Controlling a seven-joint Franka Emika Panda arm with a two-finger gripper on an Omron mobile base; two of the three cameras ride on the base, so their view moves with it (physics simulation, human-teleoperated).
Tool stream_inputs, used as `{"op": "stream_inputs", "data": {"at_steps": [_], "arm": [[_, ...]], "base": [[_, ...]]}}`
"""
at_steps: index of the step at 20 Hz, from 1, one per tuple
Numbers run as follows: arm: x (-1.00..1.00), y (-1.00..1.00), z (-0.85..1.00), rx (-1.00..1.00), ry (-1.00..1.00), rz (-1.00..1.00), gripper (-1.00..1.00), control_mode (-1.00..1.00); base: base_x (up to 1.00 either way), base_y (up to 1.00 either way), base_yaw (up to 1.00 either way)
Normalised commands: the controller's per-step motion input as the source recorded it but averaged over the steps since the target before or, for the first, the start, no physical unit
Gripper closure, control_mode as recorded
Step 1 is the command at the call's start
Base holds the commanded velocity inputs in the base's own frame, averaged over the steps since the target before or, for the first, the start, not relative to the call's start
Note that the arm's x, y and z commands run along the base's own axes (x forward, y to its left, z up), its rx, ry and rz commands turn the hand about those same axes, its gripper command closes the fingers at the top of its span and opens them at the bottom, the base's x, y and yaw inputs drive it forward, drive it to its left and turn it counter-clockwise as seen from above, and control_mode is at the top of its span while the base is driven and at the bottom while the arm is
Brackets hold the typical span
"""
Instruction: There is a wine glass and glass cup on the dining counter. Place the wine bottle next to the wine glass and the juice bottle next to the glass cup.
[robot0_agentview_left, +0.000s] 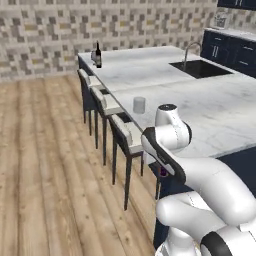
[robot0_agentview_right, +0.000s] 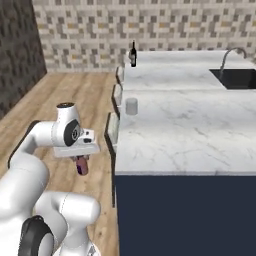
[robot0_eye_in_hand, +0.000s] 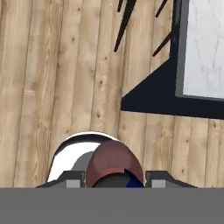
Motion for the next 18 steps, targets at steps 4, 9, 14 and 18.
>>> {"op": "stream_inputs", "data": {"at_steps": [4, 9, 14, 18], "arm": [[0.00, 0.00, 0.00, 0.00, 0.00, 0.00, 1.00, 1.00], [0.00, 0.00, 0.00, 0.00, 0.00, 0.00, 1.00, 1.00], [0.00, 0.00, 0.00, 0.00, 0.00, 0.00, 1.00, 1.00], [0.00, 0.00, 0.00, 0.00, 0.00, 0.00, 1.00, 1.00]], "base": [[0.43, 0.43, -0.50], [0.28, 0.53, -0.43], [0.05, 0.63, -0.40], [0.00, 0.63, -0.41]]}}
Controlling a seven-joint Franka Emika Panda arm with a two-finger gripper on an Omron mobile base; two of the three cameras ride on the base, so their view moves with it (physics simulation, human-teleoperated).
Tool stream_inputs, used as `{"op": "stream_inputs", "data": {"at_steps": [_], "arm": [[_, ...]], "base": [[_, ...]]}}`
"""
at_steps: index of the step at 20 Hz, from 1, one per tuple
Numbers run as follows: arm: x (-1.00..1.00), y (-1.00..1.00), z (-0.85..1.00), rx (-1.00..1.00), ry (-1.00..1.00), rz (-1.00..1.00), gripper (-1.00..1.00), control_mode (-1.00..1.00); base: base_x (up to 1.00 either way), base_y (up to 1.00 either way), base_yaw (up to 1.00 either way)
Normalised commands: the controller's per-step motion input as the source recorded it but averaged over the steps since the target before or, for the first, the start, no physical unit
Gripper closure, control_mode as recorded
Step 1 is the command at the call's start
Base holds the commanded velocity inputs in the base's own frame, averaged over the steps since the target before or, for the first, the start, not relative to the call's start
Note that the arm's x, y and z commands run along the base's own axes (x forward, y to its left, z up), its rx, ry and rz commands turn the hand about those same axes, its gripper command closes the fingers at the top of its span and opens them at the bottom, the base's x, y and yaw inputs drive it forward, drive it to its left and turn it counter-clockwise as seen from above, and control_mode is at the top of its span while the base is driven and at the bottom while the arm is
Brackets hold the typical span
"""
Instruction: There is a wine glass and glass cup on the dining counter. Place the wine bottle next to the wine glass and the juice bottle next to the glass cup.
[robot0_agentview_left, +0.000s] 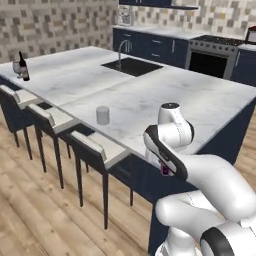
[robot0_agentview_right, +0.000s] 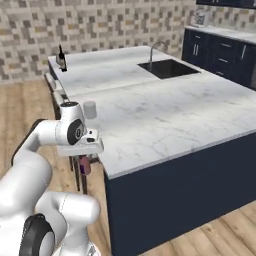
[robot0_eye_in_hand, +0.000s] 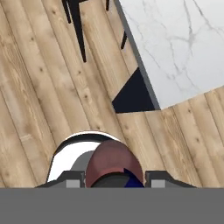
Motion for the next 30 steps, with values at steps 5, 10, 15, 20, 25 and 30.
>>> {"op": "stream_inputs", "data": {"at_steps": [5, 10, 15, 20, 25, 30], "arm": [[0.00, 0.00, 0.00, 0.00, 0.00, 0.00, 1.00, 1.00], [0.00, 0.00, 0.00, 0.00, 0.00, 0.00, 1.00, 1.00], [0.00, 0.00, 0.00, 0.00, 0.00, 0.00, 1.00, 1.00], [0.00, 0.00, 0.00, 0.00, 0.00, 0.00, 1.00, 1.00], [0.00, 0.00, 0.00, 0.00, 0.00, 0.00, 1.00, 1.00], [0.00, 0.00, 0.00, 0.00, 0.00, 0.00, 1.00, 1.00]], "base": [[0.02, 0.62, -0.40], [0.14, 0.57, -0.42], [0.22, 0.61, -0.35], [0.12, 0.63, -0.37], [0.02, 0.64, -0.38], [-0.01, 0.72, -0.30]]}}
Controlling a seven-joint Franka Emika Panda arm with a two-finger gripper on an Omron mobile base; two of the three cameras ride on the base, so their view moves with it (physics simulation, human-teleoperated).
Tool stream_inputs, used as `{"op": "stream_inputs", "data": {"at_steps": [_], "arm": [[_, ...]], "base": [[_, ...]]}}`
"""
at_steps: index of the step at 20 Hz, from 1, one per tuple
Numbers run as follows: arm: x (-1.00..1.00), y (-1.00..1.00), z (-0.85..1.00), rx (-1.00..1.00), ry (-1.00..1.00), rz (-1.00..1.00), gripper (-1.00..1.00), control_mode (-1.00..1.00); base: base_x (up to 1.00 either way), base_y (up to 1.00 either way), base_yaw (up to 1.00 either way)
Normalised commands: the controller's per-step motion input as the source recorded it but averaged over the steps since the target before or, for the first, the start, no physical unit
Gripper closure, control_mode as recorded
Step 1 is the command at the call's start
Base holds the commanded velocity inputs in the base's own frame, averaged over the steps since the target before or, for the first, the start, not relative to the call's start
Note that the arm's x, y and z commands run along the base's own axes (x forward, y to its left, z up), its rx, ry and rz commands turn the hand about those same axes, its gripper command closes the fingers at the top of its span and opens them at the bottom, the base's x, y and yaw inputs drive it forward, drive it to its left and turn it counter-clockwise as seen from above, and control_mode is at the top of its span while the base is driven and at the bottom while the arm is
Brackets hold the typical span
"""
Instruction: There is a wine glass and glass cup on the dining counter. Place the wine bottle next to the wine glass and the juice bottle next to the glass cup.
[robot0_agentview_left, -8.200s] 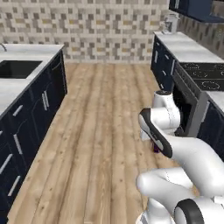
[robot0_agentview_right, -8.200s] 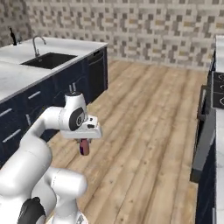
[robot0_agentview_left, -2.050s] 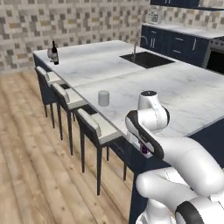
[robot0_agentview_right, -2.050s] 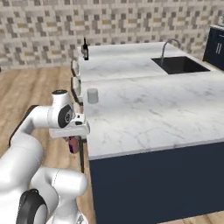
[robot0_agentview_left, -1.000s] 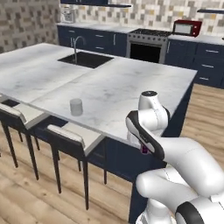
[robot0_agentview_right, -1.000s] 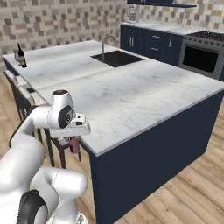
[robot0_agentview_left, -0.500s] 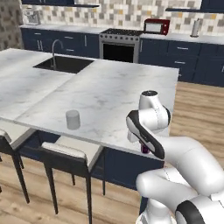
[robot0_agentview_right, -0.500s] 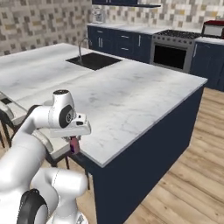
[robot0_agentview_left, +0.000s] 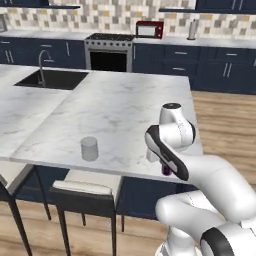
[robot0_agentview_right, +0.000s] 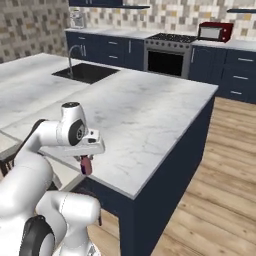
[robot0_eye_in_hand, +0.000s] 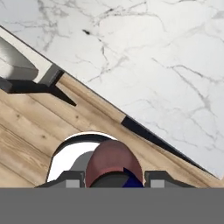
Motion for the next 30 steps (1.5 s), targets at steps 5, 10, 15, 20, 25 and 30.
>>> {"op": "stream_inputs", "data": {"at_steps": [5, 10, 15, 20, 25, 30], "arm": [[0.00, 0.00, 0.00, 0.00, 0.00, 0.00, 1.00, 1.00], [0.00, 0.00, 0.00, 0.00, 0.00, 0.00, 1.00, 1.00], [0.00, 0.00, 0.00, 0.00, 0.00, 0.00, 1.00, 1.00], [0.00, 0.00, 0.00, 0.00, 0.00, 0.00, 1.00, 1.00], [0.00, 0.00, 0.00, 0.00, 0.00, 0.00, 1.00, 1.00], [0.00, 0.00, 0.00, 0.00, 0.00, 0.00, 1.00, 1.00]], "base": [[-0.15, 0.82, -0.14], [0.13, 0.56, -0.09], [0.36, 0.29, 0.00], [0.36, 0.18, 0.02], [0.45, 0.06, 0.04], [0.37, 0.03, 0.01]]}}
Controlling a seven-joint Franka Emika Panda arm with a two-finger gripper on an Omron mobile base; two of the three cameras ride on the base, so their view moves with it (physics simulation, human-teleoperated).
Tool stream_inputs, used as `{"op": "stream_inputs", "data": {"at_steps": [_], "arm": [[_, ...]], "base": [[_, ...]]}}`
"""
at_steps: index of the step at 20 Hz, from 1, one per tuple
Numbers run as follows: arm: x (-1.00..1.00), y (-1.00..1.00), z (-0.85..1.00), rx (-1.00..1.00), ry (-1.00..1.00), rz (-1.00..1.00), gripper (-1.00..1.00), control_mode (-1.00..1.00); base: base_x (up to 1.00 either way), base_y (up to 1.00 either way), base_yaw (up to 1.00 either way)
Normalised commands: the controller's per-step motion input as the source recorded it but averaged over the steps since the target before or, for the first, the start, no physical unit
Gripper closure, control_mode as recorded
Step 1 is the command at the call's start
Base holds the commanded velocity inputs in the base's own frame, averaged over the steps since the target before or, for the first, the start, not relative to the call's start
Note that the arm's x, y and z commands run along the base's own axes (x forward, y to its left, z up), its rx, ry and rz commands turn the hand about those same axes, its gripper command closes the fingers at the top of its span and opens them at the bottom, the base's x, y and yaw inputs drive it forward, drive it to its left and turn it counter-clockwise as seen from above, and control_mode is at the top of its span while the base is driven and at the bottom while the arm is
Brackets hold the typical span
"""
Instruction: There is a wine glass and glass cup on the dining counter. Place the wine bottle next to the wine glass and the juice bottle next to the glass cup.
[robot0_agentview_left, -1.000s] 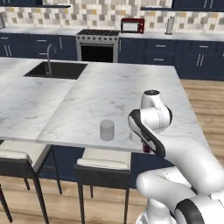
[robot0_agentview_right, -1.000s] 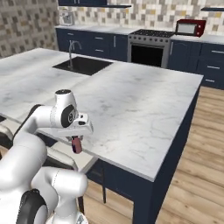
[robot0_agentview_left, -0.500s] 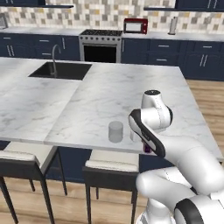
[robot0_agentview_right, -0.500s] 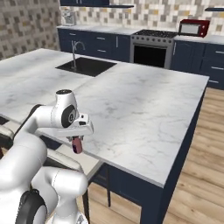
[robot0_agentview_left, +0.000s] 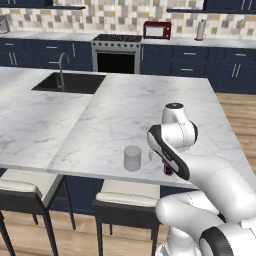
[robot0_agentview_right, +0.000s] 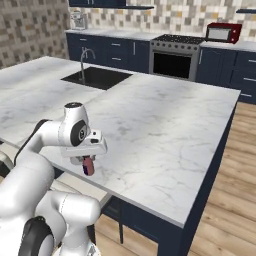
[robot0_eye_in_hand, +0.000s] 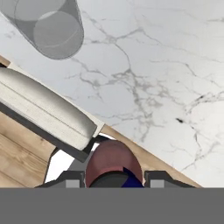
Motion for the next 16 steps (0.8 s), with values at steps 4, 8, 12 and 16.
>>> {"op": "stream_inputs", "data": {"at_steps": [4, 8, 12, 16], "arm": [[0.00, 0.00, 0.00, 0.00, 0.00, 0.00, 1.00, 1.00], [0.00, 0.00, 0.00, 0.00, 0.00, 0.00, 1.00, 1.00], [0.00, 0.00, 0.00, 0.00, 0.00, 0.00, 1.00, 1.00], [0.00, 0.00, 0.00, 0.00, 0.00, 0.00, 1.00, 1.00]], "base": [[0.16, 0.07, 0.00], [0.00, 0.00, 0.00], [0.00, 0.00, 0.00], [0.00, 0.00, 0.00]]}}
